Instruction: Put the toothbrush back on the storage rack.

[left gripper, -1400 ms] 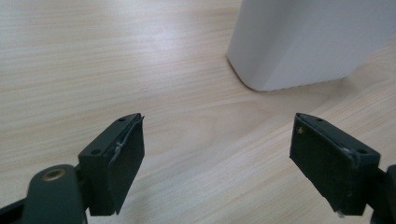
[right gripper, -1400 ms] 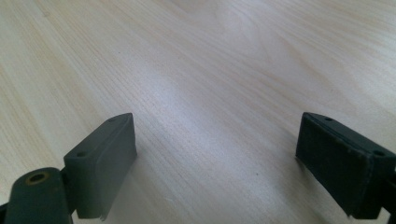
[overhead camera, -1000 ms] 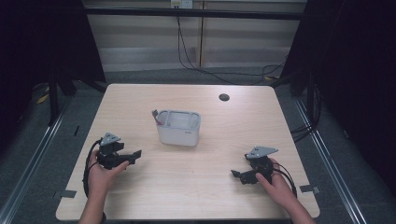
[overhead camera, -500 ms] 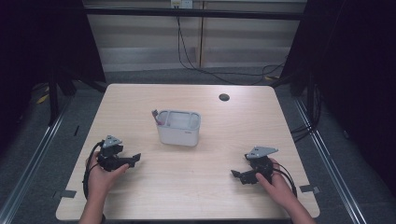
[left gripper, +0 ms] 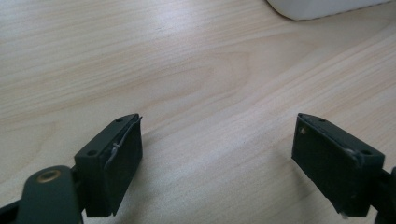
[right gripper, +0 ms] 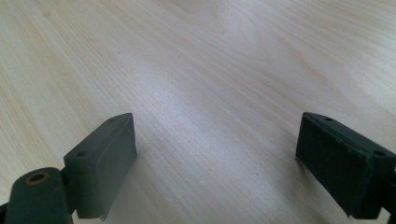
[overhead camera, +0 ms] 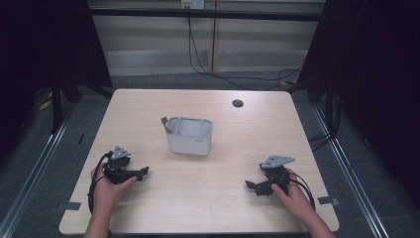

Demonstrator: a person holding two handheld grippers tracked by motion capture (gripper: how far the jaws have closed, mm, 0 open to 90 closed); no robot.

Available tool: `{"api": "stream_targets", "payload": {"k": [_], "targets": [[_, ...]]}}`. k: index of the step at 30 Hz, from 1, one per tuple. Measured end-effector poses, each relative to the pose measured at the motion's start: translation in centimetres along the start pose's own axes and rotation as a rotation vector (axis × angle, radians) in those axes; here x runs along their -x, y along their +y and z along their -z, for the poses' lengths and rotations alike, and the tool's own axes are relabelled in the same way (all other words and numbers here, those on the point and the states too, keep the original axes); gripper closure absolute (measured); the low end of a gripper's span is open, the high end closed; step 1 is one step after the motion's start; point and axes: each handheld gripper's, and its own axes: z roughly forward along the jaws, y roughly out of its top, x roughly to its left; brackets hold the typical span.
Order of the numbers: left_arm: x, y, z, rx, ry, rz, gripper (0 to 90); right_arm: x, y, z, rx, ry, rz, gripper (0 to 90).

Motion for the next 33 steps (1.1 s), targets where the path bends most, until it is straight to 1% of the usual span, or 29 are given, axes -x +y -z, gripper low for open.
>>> {"api": "stream_targets", "payload": {"k": [3, 4, 7, 9, 11, 14, 16, 17, 23, 25, 26, 27, 30, 31, 33], "targets": [[0.04, -0.04, -0.04, 0.002, -0.002, 0.001, 16.0, 0.00, 0.00, 0.00, 0.000, 0.000, 0.000, 11.5], [0.08, -0.08, -0.07, -0.004, 0.005, -0.012, 16.0, 0.00, 0.00, 0.00, 0.000, 0.000, 0.000, 11.6], [0.11, -0.12, -0.09, -0.001, 0.004, -0.011, 15.8, 0.00, 0.00, 0.00, 0.000, 0.000, -0.001, 11.5], [0.05, -0.19, -0.08, 0.000, -0.002, -0.017, 15.6, -0.01, 0.00, 0.00, 0.000, 0.000, -0.001, 11.5], [0.07, -0.22, -0.10, 0.001, 0.001, -0.029, 15.5, 0.00, 0.00, 0.00, 0.000, 0.000, 0.000, 11.5], [0.06, -0.24, -0.12, 0.002, 0.004, -0.035, 15.3, -0.01, 0.00, 0.00, 0.000, 0.000, -0.002, 11.5], [0.06, -0.27, -0.11, 0.004, 0.004, -0.035, 15.3, -0.01, 0.00, 0.00, 0.000, 0.000, -0.002, 11.5], [0.07, -0.33, -0.16, 0.014, 0.005, -0.031, 15.3, 0.00, 0.00, 0.00, 0.000, 0.000, 0.000, 11.5], [0.08, -0.42, -0.22, 0.020, 0.001, -0.036, 14.0, 0.00, 0.00, 0.00, 0.000, 0.000, 0.001, 11.6], [0.09, -0.42, -0.23, 0.019, 0.004, -0.040, 13.9, 0.00, 0.00, 0.00, 0.000, 0.000, 0.000, 11.5], [0.05, -0.42, -0.19, 0.011, -0.001, -0.052, 13.4, -0.01, 0.00, 0.00, 0.000, 0.000, -0.001, 11.6], [0.07, -0.40, -0.24, 0.011, -0.001, -0.055, 12.9, -0.01, 0.00, 0.00, 0.000, 0.000, -0.002, 11.6], [0.10, -0.40, -0.28, 0.011, 0.000, -0.057, 12.3, 0.00, 0.00, 0.00, 0.000, 0.000, 0.000, 11.5], [0.07, -0.39, -0.30, 0.009, -0.002, -0.064, 11.6, -0.01, 0.00, 0.00, 0.000, 0.000, -0.001, 11.5], [0.11, -0.39, -0.33, 0.011, -0.004, -0.060, 11.3, 0.00, 0.00, 0.00, 0.000, 0.000, 0.000, 11.5]]}}
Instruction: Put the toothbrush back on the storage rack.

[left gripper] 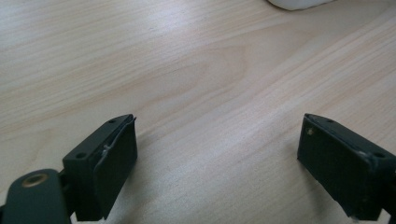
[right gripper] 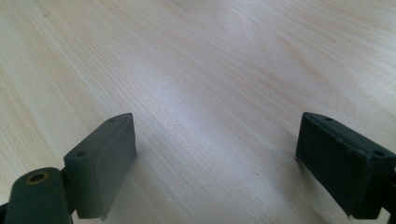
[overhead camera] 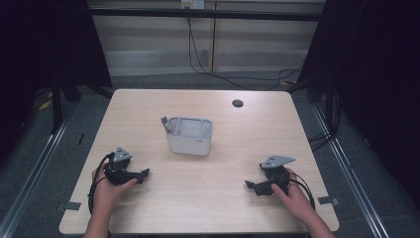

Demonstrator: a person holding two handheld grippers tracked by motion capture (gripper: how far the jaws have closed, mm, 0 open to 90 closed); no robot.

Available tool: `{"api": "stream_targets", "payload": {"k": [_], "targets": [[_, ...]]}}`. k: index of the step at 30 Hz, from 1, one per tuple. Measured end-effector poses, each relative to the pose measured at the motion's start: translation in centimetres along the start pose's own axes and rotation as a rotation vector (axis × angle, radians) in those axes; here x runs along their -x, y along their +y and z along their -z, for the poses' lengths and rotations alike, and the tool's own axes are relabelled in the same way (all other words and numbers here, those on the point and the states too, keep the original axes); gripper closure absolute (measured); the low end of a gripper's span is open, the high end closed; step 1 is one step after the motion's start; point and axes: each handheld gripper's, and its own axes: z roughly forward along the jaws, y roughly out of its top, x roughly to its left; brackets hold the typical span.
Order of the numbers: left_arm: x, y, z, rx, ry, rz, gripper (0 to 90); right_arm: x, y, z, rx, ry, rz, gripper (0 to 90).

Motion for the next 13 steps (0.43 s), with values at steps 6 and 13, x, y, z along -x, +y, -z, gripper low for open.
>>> {"api": "stream_targets", "payload": {"k": [6, 13], "targets": [[0.04, 0.06, -0.03, -0.011, -0.006, -0.006, 8.7, -0.01, 0.00, 0.00, 0.000, 0.000, -0.002, 11.6], [0.04, 0.06, -0.03, -0.011, -0.006, -0.006, 8.7, 0.00, 0.00, 0.00, 0.000, 0.000, -0.001, 11.5]]}}
